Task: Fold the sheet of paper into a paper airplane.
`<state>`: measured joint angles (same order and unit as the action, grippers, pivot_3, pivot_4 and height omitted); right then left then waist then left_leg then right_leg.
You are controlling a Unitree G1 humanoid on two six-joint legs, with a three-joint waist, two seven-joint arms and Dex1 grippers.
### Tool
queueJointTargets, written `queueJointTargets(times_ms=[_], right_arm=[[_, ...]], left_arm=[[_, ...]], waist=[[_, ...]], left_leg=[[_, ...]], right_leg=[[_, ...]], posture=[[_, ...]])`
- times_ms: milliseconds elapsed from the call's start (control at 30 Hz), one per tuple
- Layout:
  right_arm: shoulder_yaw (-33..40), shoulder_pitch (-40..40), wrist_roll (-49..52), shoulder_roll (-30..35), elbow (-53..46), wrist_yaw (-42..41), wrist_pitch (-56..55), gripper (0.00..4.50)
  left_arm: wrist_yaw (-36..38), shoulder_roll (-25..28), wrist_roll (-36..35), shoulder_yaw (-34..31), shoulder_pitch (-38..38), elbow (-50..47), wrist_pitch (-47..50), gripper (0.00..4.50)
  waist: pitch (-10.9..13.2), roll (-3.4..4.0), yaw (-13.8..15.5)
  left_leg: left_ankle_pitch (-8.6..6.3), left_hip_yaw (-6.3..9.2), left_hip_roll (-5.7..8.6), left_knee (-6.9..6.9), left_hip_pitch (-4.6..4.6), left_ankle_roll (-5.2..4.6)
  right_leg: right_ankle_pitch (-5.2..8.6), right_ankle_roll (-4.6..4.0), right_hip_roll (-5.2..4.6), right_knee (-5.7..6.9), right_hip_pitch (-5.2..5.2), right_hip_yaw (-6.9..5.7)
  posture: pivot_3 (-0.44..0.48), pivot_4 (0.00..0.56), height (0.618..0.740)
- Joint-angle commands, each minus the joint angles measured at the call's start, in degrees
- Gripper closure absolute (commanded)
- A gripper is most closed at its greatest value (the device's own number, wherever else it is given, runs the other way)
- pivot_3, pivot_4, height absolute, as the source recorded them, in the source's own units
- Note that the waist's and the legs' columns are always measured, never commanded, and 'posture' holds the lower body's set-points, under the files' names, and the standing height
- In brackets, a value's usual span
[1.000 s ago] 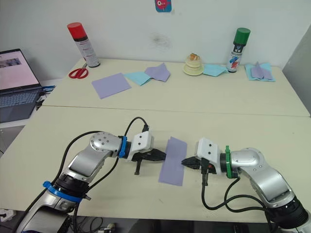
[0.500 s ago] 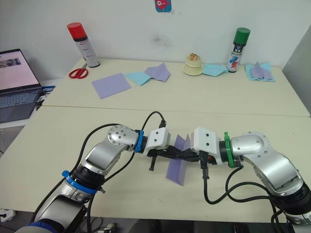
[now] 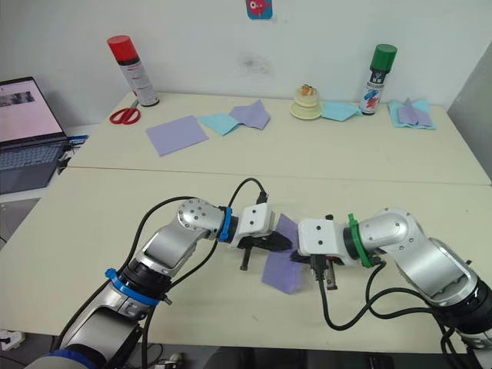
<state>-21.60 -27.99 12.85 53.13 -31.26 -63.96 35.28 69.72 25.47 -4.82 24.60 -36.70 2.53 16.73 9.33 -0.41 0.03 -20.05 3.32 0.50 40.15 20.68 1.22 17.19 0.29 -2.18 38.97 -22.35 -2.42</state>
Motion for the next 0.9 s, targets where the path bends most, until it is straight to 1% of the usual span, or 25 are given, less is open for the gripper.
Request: queueJointTargets(times_ms=[33, 200, 433, 567, 767, 900], right_arm=[[0.52, 0.35, -0.77, 0.59, -1.21, -0.67, -0.96, 4.47], [0.15, 1.32, -1.98, 0.53, -1.04, -0.41, -1.49, 4.47], [-0.48, 5.07, -5.79, 0.2, 2.76, 0.72, -5.91, 4.47], [-0.83, 6.81, -9.38, -0.09, 7.52, 1.68, -10.17, 4.47], [-1.35, 8.86, -13.67, -2.72, 14.91, 4.26, -14.27, 4.47], [-1.04, 9.43, -15.55, -3.91, 18.12, 5.32, -16.66, 4.47]], left_arm=[[0.2, 0.64, 0.13, -0.08, 0.41, -0.83, -0.93, 4.5], [-0.29, 1.12, 0.99, 0.18, 1.96, 1.32, -2.24, 4.5], [-0.72, 1.57, 2.61, 0.24, 4.53, 4.65, -4.18, 4.5], [-1.0, 1.76, 2.95, -0.02, 5.52, 5.29, -4.74, 4.5], [-1.39, 2.17, 2.83, -0.46, 6.84, 4.63, -4.24, 4.5], [-1.72, 2.35, 2.5, -0.61, 7.46, 3.52, -3.53, 4.5]], waist=[[0.0, 0.0, -0.02], [0.0, 0.0, -0.03], [0.0, 0.0, 0.0], [0.0, 0.0, 0.02], [-0.07, -0.04, -0.04], [-0.19, -0.18, -0.13]], left_leg=[[0.0, 0.0, 0.0, 0.0, 0.0, 0.0], [0.0, 0.0, 0.0, 0.0, 0.0, 0.0], [0.0, 0.0, 0.0, 0.02, 0.01, 0.0], [0.0, 0.0, 0.0, 0.03, 0.0, 0.01], [0.01, -0.02, 0.0, 0.03, -0.02, 0.01], [0.01, -0.02, -0.01, 0.03, -0.24, 0.01]], right_leg=[[0.0, 0.0, 0.0, 0.0, -0.01, 0.0], [0.0, 0.0, 0.0, 0.01, 0.0, 0.0], [0.0, 0.0, -0.01, 0.01, 0.0, -0.01], [0.0, 0.0, -0.01, 0.01, 0.01, -0.02], [0.0, 0.0, -0.01, 0.03, 0.01, -0.01], [-0.02, 0.0, 0.0, 0.09, 0.17, 0.0]], posture=[[0.0, 0.15, 0.717], [0.0, 0.15, 0.717], [0.0, 0.15, 0.717], [0.0, 0.15, 0.717], [0.0, 0.15, 0.717], [0.0, 0.15, 0.717]])
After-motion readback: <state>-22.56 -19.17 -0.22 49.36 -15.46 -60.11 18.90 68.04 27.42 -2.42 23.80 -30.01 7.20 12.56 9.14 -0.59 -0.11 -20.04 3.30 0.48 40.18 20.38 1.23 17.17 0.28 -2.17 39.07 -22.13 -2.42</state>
